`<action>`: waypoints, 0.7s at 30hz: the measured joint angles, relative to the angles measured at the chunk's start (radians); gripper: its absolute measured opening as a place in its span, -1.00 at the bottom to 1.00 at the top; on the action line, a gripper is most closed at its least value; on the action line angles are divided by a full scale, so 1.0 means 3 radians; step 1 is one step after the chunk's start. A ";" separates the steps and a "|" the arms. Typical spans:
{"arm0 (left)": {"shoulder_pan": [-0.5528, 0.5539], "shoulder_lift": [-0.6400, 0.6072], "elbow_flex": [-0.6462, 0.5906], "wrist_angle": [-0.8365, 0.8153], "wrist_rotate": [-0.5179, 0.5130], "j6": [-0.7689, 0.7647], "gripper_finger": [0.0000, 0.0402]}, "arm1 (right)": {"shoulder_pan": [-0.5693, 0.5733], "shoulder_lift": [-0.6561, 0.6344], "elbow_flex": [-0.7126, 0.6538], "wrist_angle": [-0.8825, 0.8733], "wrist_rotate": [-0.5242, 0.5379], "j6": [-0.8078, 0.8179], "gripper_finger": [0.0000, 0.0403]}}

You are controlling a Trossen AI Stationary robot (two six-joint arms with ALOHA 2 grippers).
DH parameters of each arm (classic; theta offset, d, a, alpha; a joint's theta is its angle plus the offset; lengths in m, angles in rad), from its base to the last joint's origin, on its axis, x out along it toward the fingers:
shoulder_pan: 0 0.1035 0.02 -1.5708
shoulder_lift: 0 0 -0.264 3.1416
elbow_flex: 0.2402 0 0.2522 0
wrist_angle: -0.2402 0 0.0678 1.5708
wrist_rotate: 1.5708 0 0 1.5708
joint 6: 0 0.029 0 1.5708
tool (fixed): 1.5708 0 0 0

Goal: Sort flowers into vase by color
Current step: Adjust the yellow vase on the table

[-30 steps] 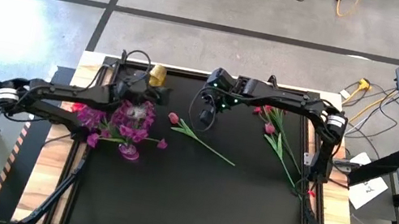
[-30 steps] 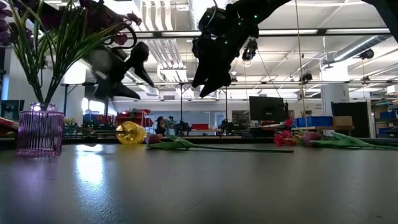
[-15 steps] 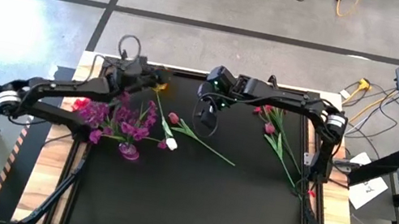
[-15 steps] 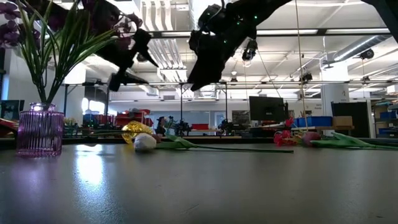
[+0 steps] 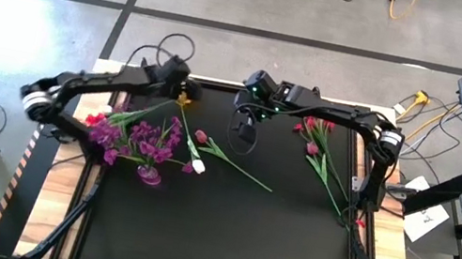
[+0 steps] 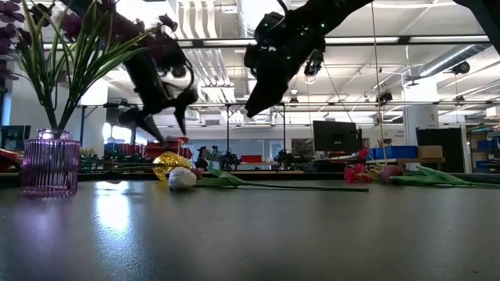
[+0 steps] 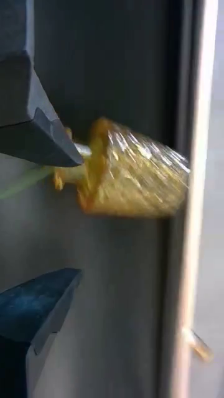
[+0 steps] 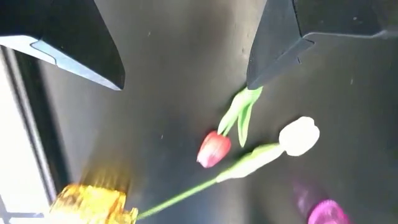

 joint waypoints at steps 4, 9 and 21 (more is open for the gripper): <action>0.0074 0.0381 0.0409 -0.0287 0.0346 0.0193 0.31 | -0.0004 -0.0001 0.0000 -0.0219 -0.0002 -0.0071 0.63; 0.0146 0.0724 0.0765 -0.0878 0.0403 0.0419 0.31 | -0.0027 -0.0001 -0.0001 -0.0445 0.0001 -0.0071 0.63; 0.0338 0.1045 0.0912 -0.1232 0.0136 0.0623 0.44 | -0.0035 -0.0003 -0.0001 -0.0523 0.0020 -0.0046 0.63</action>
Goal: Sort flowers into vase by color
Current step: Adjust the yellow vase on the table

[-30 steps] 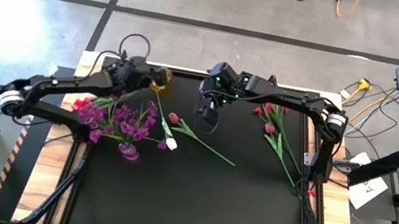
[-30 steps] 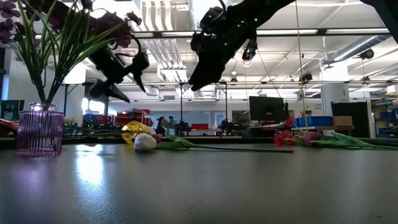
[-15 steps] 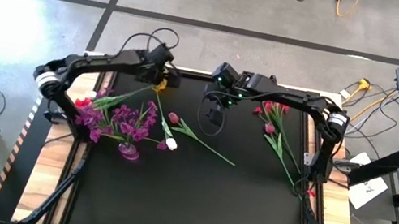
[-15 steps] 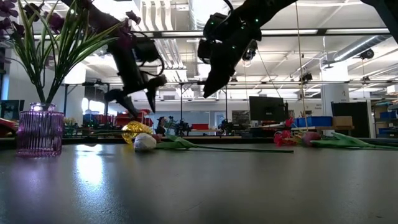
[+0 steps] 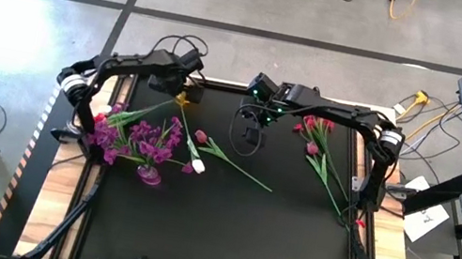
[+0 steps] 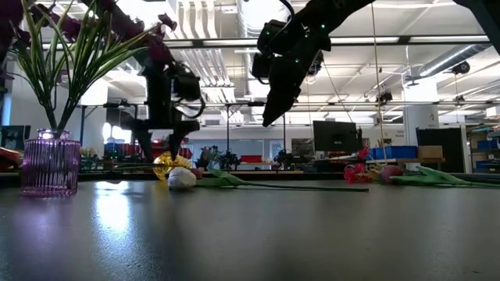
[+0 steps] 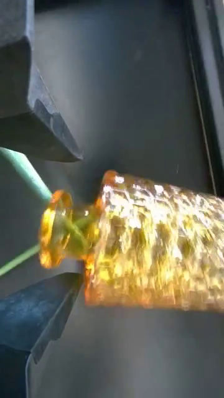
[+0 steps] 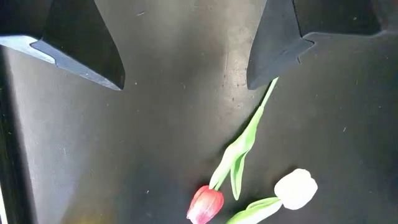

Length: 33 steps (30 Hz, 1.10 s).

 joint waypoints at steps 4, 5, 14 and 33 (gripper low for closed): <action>0.0019 0.0163 -0.0025 0.0178 0.0082 0.0055 0.45 | 0.0000 -0.0003 0.0000 -0.0002 0.0002 0.0008 0.63; 0.0019 0.0204 -0.0028 0.0212 0.0083 0.0067 0.45 | 0.0000 -0.0003 0.0000 -0.0003 0.0004 0.0011 0.63; -0.0078 0.0383 -0.0028 0.0351 0.0163 0.0242 0.23 | -0.0005 -0.0004 0.0000 -0.0015 0.0011 0.0006 0.63; -0.1064 0.0400 -0.0028 0.1371 0.0471 0.1081 -0.14 | -0.0037 -0.0057 0.0003 -0.0832 0.0437 -0.0493 0.63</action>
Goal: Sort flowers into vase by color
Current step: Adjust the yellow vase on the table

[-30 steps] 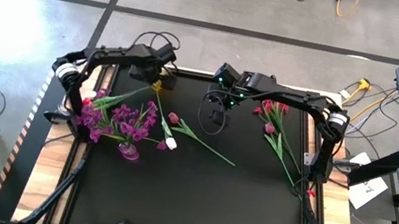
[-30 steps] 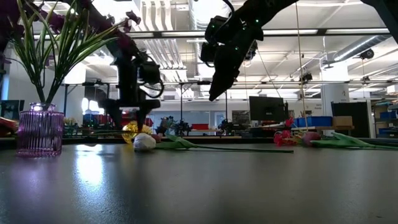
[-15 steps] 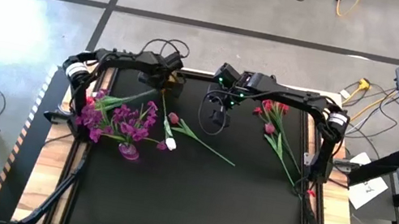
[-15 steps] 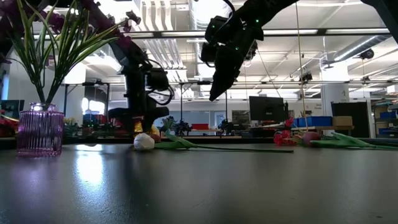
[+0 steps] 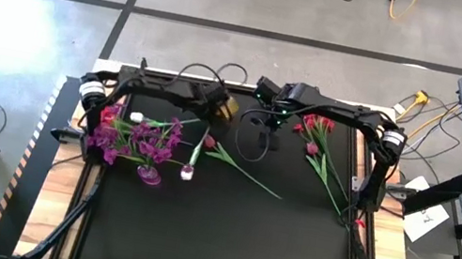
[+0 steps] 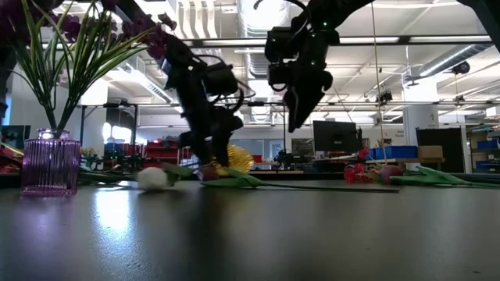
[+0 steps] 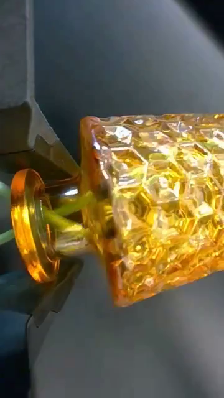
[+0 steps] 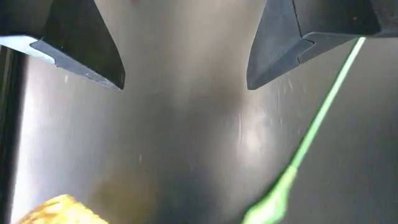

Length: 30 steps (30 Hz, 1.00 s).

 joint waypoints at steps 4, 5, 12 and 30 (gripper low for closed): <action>-0.0239 0.0000 0.0000 0.0241 0.0068 0.0247 -0.02 | 0.0000 -0.0004 0.0000 -0.0300 0.0072 0.0000 0.63; -0.0287 0.0000 0.0000 0.0272 0.0081 0.0288 0.08 | 0.0000 -0.0005 0.0000 -0.0349 0.0076 -0.0006 0.63; -0.0460 -0.0031 0.0052 -0.0095 0.0169 0.0412 0.69 | 0.0049 -0.0005 -0.0024 -0.0279 0.0070 -0.0477 0.63; -0.0333 -0.1635 -0.0858 -0.0417 -0.0550 -0.0057 0.65 | 0.0640 0.0169 -0.0564 0.0377 -0.0054 -0.1101 0.63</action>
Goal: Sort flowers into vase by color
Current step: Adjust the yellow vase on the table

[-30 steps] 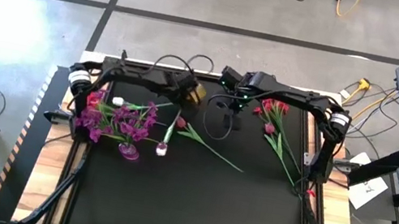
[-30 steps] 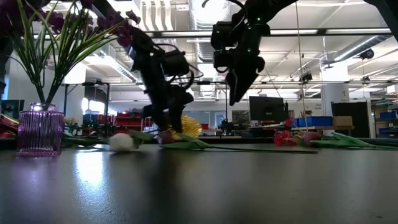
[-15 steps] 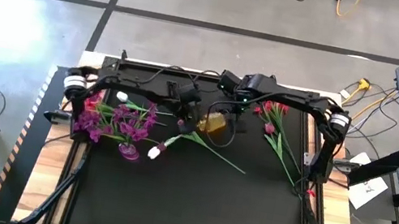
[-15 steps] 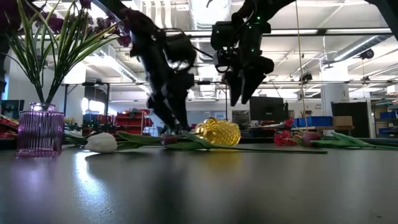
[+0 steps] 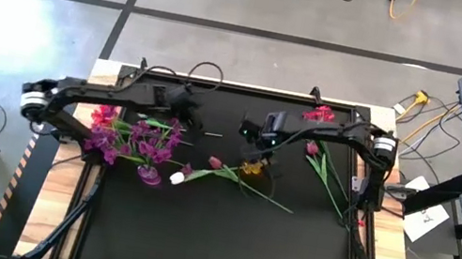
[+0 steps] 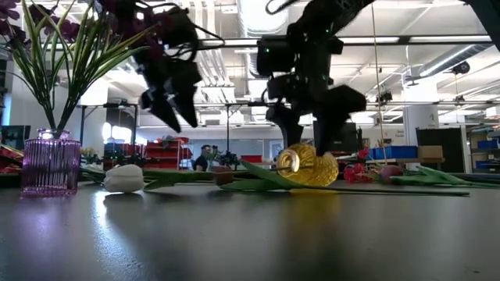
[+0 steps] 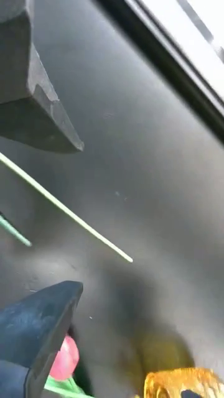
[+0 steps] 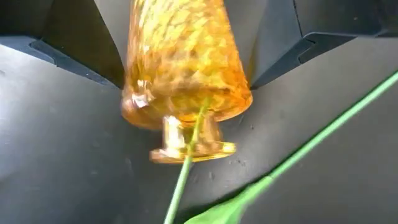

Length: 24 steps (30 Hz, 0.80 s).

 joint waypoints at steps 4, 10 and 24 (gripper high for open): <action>0.0001 -0.0259 -0.0253 0.0027 -0.0016 -0.0225 0.63 | 0.0010 0.0058 -0.0167 0.0200 0.0021 -0.0017 0.64; -0.0001 -0.0587 -0.0425 0.0050 -0.0016 -0.0493 0.62 | 0.0007 0.0084 -0.0296 0.0392 -0.0061 -0.0173 0.64; -0.0006 -0.0861 -0.0442 0.0053 -0.0201 -0.0567 0.62 | 0.0043 0.0140 -0.0124 0.0324 0.0437 0.0395 0.86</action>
